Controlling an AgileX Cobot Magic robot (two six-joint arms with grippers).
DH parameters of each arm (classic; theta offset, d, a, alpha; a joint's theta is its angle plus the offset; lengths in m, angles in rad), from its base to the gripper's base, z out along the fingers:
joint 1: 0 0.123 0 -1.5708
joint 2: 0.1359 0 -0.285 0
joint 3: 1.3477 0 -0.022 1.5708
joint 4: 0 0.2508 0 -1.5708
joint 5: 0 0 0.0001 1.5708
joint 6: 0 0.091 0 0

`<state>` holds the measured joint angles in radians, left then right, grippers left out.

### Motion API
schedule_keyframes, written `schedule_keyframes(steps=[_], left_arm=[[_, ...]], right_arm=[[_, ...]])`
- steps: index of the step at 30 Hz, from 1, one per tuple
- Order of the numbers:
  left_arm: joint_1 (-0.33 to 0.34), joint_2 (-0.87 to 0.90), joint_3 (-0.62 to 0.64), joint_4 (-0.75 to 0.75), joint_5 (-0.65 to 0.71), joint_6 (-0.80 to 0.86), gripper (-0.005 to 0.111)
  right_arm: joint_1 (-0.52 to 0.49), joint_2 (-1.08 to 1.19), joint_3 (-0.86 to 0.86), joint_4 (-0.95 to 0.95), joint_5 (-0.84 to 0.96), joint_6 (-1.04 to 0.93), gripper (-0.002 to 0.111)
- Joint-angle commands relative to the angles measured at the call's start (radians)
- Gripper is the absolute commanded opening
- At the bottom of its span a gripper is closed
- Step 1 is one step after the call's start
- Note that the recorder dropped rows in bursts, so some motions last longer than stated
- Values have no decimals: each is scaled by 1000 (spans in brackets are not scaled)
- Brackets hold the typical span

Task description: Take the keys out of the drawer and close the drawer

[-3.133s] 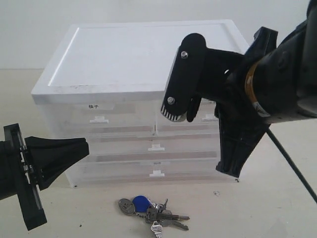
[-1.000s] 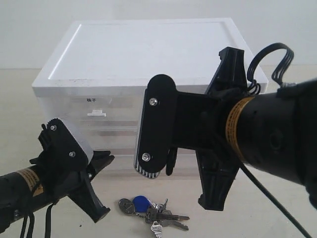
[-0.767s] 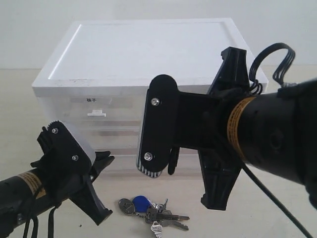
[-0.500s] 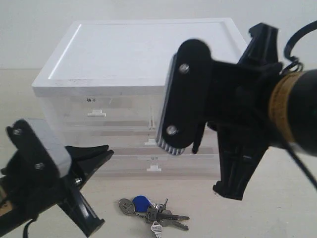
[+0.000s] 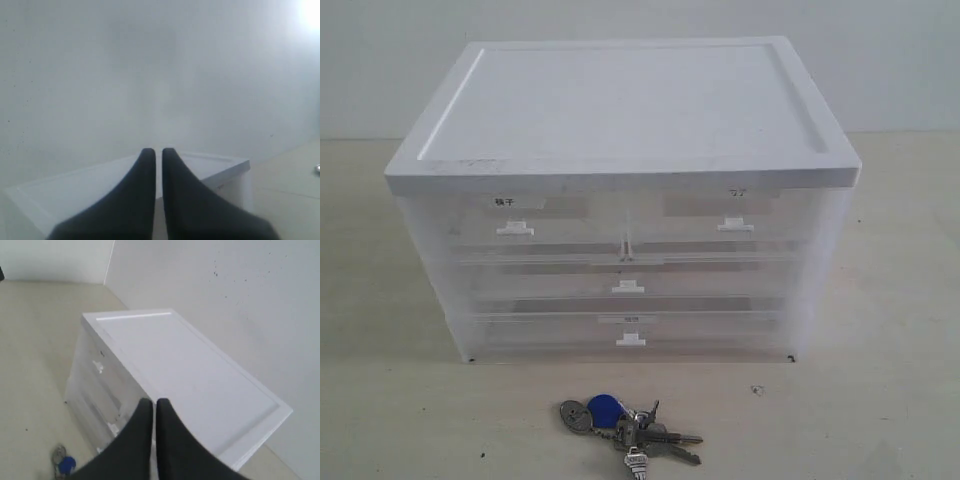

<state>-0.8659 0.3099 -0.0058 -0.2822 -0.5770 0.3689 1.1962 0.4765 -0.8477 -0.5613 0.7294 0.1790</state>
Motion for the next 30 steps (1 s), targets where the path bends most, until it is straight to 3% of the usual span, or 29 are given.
schedule_keyframes(steps=[1, 11, 14, 19, 25, 30], left_arm=[[-4, -131, 6, -9, 107, -14, 5], [-4, -275, 6, -9, 165, -14, 5], [-4, -275, 6, -9, 180, -19, 5], [-4, -265, 6, -14, 321, -340, 5], [-4, -218, 6, 65, 512, -344, 5], [-4, -100, 6, 67, 429, -342, 5]], right_arm=[[0, -117, 1, 55, -7, -14, 0], [0, -476, 180, 79, -98, 38, 0], [0, -476, 204, 79, -57, 57, 0], [0, -476, 253, 79, -76, 81, 0], [0, -476, 258, 76, -74, 81, 0], [0, -476, 258, 75, -69, 78, 0]])
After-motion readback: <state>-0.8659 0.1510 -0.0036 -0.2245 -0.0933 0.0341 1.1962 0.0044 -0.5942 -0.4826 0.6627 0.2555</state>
